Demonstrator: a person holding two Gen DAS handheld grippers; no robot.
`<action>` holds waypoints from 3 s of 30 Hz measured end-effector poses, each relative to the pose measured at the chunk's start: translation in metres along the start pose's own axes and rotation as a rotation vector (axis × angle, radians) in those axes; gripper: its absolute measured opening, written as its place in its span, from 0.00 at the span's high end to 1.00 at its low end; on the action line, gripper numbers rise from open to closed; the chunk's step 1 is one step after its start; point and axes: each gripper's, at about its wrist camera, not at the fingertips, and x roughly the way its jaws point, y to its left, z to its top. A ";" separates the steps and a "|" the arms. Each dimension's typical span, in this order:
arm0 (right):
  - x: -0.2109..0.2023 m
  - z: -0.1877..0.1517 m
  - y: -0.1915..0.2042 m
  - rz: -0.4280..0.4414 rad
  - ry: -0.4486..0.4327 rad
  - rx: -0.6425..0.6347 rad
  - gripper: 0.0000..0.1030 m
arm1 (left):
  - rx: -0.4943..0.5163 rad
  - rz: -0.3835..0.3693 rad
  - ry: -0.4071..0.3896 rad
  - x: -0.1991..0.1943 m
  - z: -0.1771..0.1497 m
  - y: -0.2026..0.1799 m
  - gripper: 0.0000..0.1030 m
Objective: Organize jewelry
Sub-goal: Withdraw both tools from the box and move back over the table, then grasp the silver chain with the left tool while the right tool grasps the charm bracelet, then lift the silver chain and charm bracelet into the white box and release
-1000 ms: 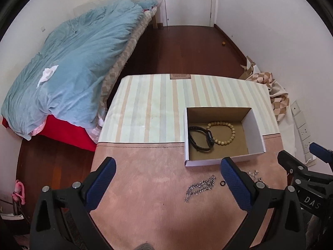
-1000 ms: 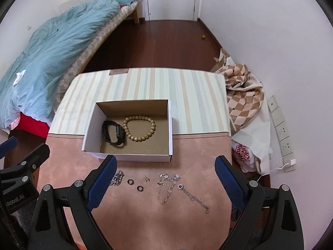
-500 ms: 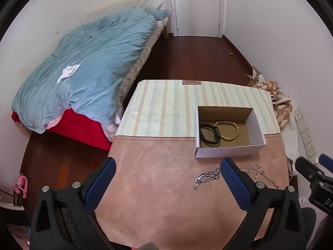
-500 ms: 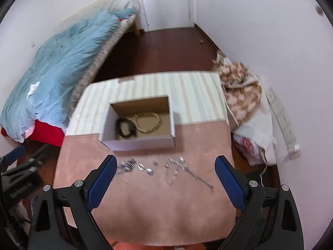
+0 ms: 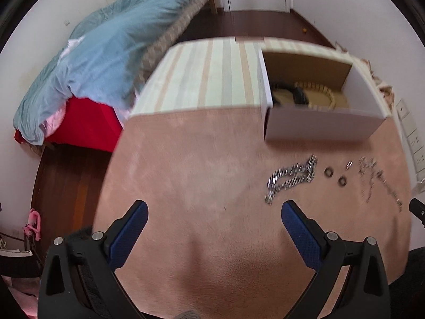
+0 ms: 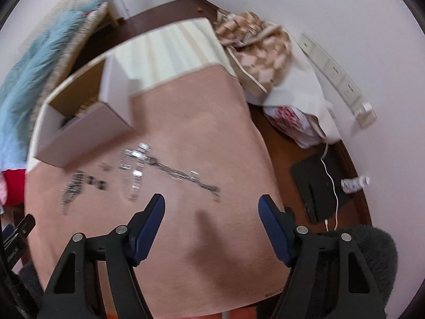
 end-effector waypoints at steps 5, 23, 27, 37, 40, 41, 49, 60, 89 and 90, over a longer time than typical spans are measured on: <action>0.025 -0.010 -0.005 -0.056 -0.008 -0.007 0.30 | 0.017 -0.015 0.052 0.020 -0.011 -0.017 0.00; 0.058 0.026 0.070 0.144 -0.100 -0.200 0.78 | -0.041 0.057 0.090 0.041 -0.007 0.012 0.00; 0.055 0.025 0.071 0.160 -0.114 -0.194 0.89 | -0.028 0.054 0.097 0.043 -0.005 0.010 0.00; 0.018 0.027 0.048 0.215 -0.176 -0.103 0.89 | 0.045 -0.145 0.088 0.046 0.028 -0.035 0.01; 0.018 0.027 0.045 0.216 -0.170 -0.094 0.89 | 0.088 -0.178 0.084 0.051 0.037 -0.055 0.11; 0.018 0.027 0.044 0.216 -0.169 -0.091 0.89 | 0.106 -0.182 0.087 0.054 0.039 -0.062 0.23; 0.022 0.025 0.039 0.222 -0.144 -0.069 0.89 | 0.188 -0.247 0.072 0.059 0.045 -0.089 0.93; -0.011 0.031 0.043 0.299 -0.168 -0.061 0.89 | 0.107 -0.354 0.014 0.022 0.051 -0.056 0.93; -0.053 0.156 0.141 0.438 -0.132 -0.216 0.90 | 0.083 -0.481 -0.095 -0.042 0.184 -0.023 0.93; -0.044 0.161 0.143 0.428 -0.118 -0.216 0.90 | 0.092 -0.479 -0.085 -0.037 0.188 -0.026 0.93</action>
